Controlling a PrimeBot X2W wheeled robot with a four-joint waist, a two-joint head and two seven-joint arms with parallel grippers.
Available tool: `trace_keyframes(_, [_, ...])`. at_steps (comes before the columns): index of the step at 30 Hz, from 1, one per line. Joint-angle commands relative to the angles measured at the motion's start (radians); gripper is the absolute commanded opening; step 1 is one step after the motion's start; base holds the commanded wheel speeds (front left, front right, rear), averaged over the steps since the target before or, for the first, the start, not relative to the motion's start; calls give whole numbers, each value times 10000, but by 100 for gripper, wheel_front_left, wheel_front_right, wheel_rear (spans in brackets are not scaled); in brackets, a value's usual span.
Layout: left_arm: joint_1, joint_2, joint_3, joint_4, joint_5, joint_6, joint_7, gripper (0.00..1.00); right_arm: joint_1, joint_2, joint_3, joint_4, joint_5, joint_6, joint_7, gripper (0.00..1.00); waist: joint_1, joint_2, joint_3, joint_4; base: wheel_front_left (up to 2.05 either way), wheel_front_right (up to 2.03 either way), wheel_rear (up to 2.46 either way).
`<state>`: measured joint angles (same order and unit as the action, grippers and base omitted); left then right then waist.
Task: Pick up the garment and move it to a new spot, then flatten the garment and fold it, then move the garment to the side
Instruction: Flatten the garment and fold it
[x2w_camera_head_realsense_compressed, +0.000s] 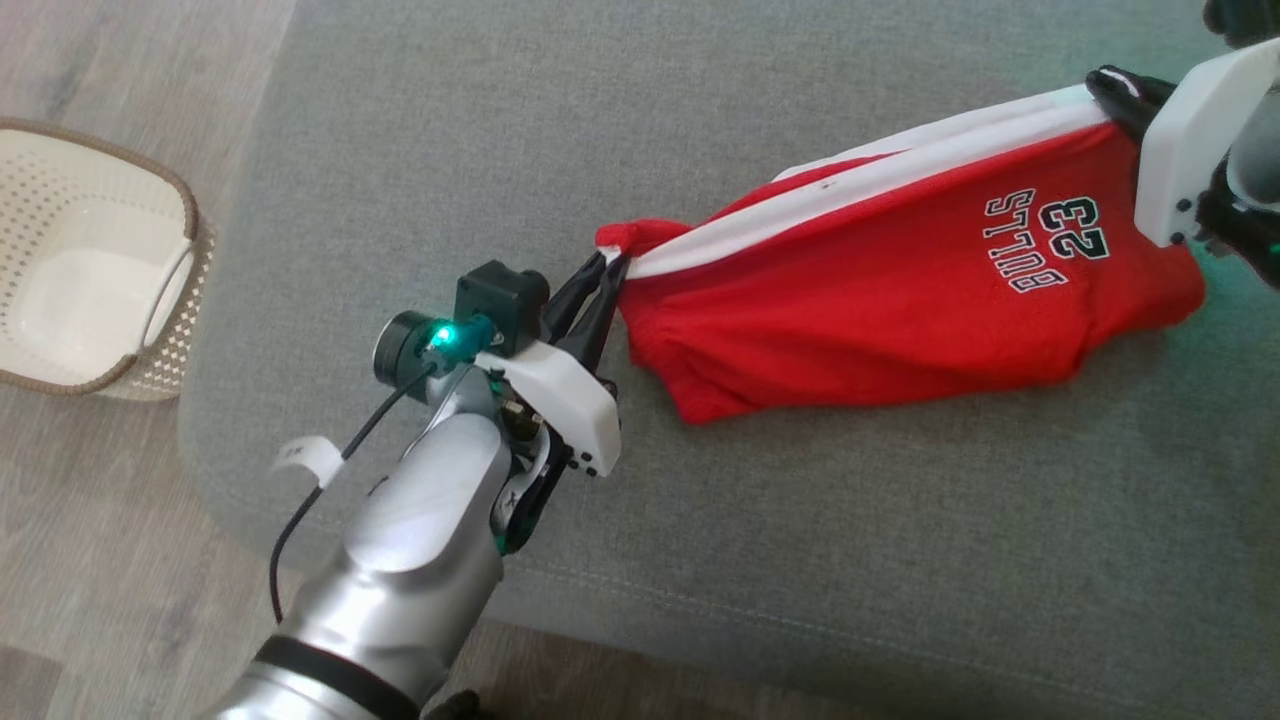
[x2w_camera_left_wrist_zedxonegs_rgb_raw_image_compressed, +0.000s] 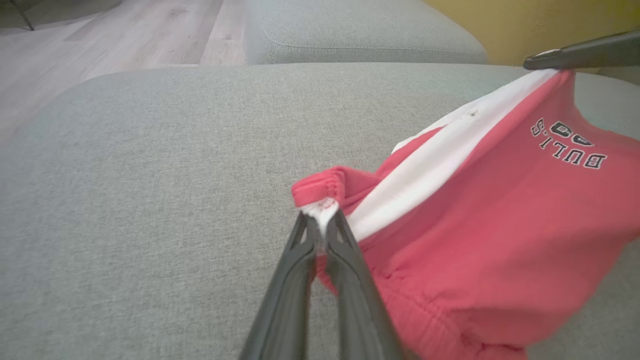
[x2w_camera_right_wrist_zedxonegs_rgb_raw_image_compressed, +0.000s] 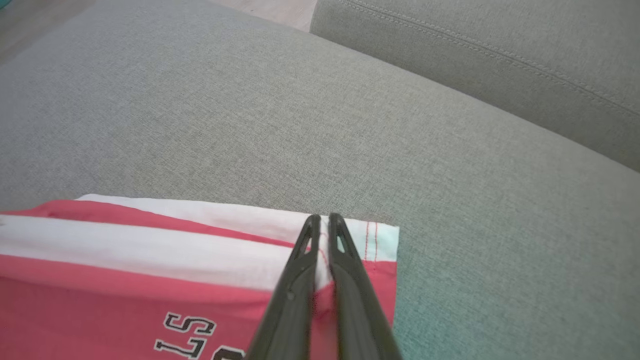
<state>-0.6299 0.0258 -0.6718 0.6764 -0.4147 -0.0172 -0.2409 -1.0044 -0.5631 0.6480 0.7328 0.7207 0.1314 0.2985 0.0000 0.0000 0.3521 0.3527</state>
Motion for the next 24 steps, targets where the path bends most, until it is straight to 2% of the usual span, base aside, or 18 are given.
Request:
trace_keyframes(1, [-401, 249, 164, -126, -234, 158, -146, 0, -400, -9, 44, 34, -92, -7, -232, 0, 0, 0, 124, 4, 0, 0, 0])
trace_keyframes(7, [-768, 247, -221, -144, -735, 379, -193, 0, -763, 145, 312, 461, -100, -7, -681, 0, 0, 0, 360, 8, 0, 0, 0])
trace_keyframes(8, [-839, 247, -287, -156, -825, 452, -198, 17, -810, 180, 349, 555, -60, -7, -738, 0, 0, 0, 398, 13, 0, 0, 0])
trace_keyframes(9, [-904, 246, -326, -208, -902, 548, -201, 75, -851, 213, 374, 643, -20, -7, -811, 22, 0, 0, 428, 17, 0, 0, 0])
trace_keyframes(10, [-949, 246, -356, -272, -958, 647, -202, 100, -873, 263, 352, 793, 77, -7, -806, 100, 0, 0, 449, 17, 0, 0, 0])
trace_keyframes(13, [-985, 246, -286, -518, -1061, 1000, -205, 100, -972, 297, 544, 1053, -26, -7, -1036, 100, 0, 0, 461, -34, 0, 0, 0])
trace_keyframes(17, [-668, 246, 455, -1217, -1050, 1627, -206, 100, -944, 415, 534, 1401, -76, -7, -1797, 100, 0, 0, 265, -194, 0, 0, 0])
trace_keyframes(24, [755, 245, 2209, -2714, -363, 2000, -207, 100, -320, 547, 481, 1232, -433, -7, -4154, 100, 0, 0, -592, -727, 0, 0, 0])
